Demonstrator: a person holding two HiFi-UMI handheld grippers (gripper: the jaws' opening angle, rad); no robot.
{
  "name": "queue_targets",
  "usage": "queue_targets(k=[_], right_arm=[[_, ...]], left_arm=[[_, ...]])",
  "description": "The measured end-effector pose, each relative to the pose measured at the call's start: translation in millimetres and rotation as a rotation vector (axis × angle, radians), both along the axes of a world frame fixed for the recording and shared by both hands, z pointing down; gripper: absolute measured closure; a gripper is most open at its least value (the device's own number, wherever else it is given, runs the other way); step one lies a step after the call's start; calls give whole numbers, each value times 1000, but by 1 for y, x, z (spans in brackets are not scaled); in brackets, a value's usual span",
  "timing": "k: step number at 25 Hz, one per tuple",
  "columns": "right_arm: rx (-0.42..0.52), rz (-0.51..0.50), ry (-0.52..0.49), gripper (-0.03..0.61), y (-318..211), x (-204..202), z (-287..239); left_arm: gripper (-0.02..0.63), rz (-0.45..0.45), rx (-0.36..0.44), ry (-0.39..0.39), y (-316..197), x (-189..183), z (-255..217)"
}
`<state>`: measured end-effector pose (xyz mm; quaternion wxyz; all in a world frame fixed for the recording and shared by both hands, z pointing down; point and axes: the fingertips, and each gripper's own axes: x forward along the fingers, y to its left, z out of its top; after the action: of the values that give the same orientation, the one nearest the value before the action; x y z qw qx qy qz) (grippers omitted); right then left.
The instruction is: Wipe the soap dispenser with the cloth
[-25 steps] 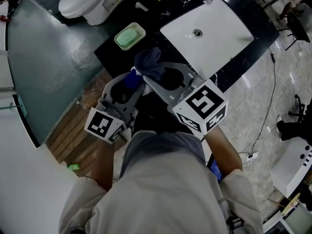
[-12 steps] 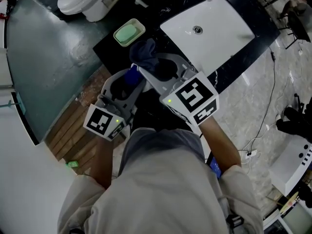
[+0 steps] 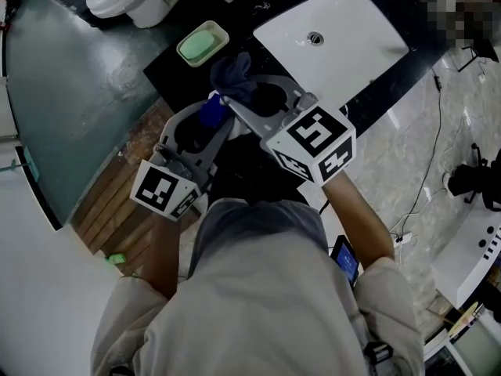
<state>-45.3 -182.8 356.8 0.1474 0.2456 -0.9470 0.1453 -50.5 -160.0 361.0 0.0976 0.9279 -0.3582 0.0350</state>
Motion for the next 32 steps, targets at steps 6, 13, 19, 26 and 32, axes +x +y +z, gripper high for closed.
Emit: queue_targets(k=[6, 13, 19, 26, 32], right_arm=[[-43, 15, -27, 502, -2, 7, 6], [-91, 19, -44, 502, -5, 10, 16], [-128, 12, -12, 502, -5, 15, 33], [-158, 25, 8, 503, -5, 18, 51], [-189, 37, 27, 502, -6, 23, 69]], left_arm=[[477, 2, -1, 10, 1, 3, 0], [477, -4, -5, 16, 2, -1, 1], [477, -8, -7, 18, 2, -3, 1], [477, -8, -7, 16, 2, -4, 2], [477, -11, -7, 16, 2, -2, 1]])
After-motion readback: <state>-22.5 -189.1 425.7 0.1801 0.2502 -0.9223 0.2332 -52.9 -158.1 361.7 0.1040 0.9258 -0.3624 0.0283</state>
